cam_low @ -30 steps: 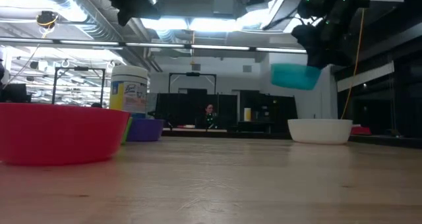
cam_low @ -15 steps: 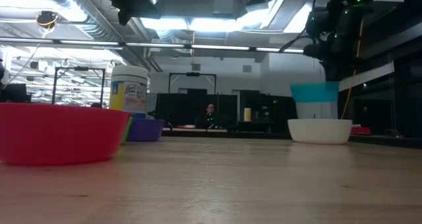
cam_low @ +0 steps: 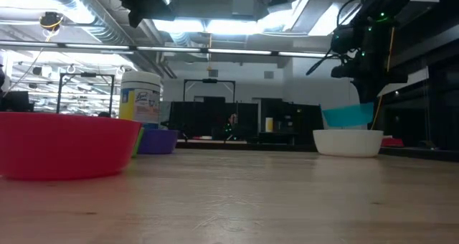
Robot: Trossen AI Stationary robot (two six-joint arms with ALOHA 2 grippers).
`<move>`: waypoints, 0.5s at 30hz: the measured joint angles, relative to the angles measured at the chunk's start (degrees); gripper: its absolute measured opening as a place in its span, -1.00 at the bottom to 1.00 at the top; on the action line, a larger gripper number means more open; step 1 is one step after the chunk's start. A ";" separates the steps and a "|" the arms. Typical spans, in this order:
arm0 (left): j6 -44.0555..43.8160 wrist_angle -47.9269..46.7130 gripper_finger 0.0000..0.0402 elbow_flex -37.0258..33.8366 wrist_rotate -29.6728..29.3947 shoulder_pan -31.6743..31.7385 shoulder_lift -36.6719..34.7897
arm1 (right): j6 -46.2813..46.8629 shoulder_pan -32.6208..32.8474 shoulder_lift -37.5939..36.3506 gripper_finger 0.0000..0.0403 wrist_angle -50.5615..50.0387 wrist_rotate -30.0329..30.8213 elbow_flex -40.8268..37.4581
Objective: Nest bowls inside each other
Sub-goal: Stack the light blue bowl on the white bowl
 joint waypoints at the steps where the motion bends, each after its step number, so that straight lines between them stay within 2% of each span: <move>1: 0.03 0.00 -0.90 0.00 0.00 0.01 0.00 | -0.02 -0.25 0.00 -1.00 0.22 0.01 0.00; 13: 0.64 -0.02 -0.90 0.00 0.00 0.01 0.15 | -0.24 -0.33 0.00 -0.98 1.11 -0.36 0.00; 15: 0.61 -0.02 -0.90 0.00 0.00 0.03 0.15 | -0.45 -0.42 0.00 -0.92 1.48 -2.59 0.00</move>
